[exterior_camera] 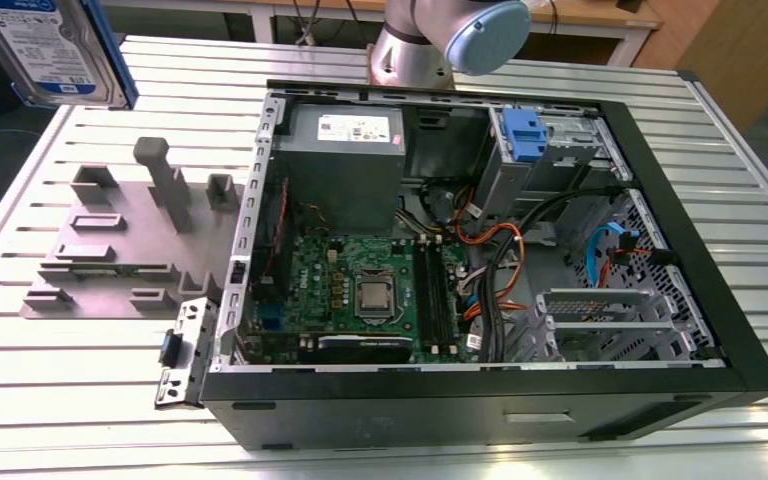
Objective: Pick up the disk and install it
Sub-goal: 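Pick up the disk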
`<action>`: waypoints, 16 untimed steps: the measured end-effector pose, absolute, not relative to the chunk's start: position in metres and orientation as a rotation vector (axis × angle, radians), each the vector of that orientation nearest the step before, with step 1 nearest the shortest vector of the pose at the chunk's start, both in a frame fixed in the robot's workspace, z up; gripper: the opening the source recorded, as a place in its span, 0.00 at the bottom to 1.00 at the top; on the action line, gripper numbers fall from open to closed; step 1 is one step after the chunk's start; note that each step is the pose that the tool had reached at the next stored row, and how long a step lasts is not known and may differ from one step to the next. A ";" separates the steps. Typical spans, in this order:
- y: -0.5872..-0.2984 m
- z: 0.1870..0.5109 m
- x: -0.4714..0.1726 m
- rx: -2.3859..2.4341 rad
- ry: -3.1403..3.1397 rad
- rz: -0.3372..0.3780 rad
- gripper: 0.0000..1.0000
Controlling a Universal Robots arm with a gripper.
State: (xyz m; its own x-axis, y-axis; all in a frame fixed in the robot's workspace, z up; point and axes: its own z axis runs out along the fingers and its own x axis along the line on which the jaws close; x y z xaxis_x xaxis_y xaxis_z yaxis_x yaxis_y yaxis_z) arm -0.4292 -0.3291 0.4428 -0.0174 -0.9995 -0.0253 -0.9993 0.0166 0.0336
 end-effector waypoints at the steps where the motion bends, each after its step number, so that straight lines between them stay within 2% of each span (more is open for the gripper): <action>1: -0.329 0.443 -0.429 2.198 -2.236 -0.065 0.36; 16: -0.329 0.448 -0.429 2.198 -2.236 -0.065 0.36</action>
